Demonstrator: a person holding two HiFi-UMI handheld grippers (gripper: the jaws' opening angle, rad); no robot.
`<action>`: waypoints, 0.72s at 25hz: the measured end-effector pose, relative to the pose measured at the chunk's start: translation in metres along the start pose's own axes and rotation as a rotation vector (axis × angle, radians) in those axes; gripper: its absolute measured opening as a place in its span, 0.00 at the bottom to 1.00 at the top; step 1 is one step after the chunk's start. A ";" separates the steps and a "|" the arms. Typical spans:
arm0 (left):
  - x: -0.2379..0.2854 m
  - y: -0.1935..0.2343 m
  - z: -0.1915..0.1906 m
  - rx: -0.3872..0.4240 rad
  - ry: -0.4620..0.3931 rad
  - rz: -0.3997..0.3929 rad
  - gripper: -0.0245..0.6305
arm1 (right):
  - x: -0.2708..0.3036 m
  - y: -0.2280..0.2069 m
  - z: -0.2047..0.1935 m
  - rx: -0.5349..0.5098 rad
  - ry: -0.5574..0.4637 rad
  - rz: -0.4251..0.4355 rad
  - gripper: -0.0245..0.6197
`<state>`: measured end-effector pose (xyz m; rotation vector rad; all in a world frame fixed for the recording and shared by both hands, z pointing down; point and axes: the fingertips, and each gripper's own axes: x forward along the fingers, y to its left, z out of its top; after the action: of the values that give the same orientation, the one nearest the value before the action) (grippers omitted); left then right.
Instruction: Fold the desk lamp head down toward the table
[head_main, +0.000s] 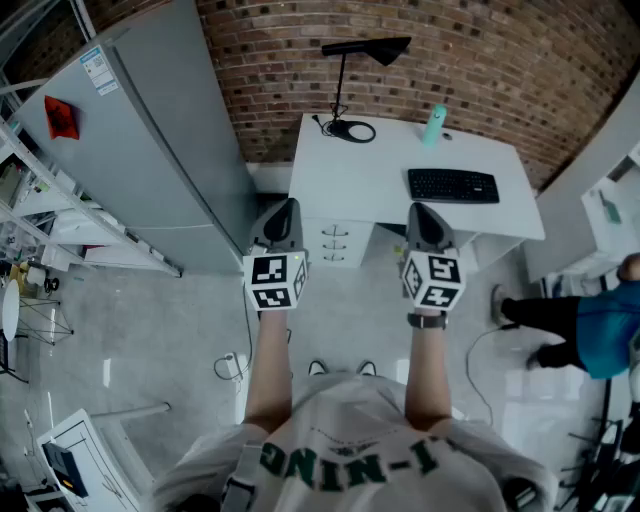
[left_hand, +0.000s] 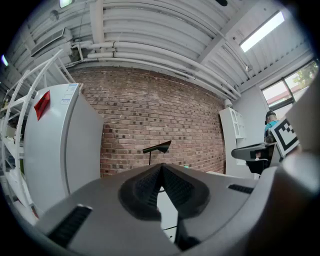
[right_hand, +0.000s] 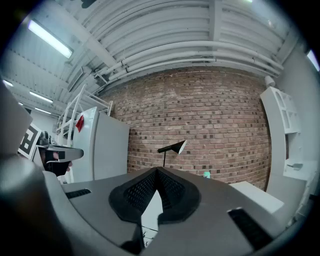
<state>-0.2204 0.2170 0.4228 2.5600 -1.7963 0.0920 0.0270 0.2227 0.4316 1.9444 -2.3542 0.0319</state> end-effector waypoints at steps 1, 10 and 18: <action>-0.002 0.005 0.000 -0.003 -0.003 0.000 0.03 | 0.001 0.007 0.003 -0.001 -0.010 0.005 0.04; -0.004 0.013 -0.004 -0.010 -0.036 -0.065 0.03 | 0.005 0.056 0.008 -0.020 -0.067 0.045 0.04; 0.031 0.005 -0.021 -0.039 -0.008 -0.069 0.03 | 0.035 0.039 -0.020 0.022 -0.008 0.040 0.04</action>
<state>-0.2155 0.1874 0.4457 2.5953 -1.6933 0.0451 -0.0171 0.1969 0.4562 1.9101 -2.4082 0.0535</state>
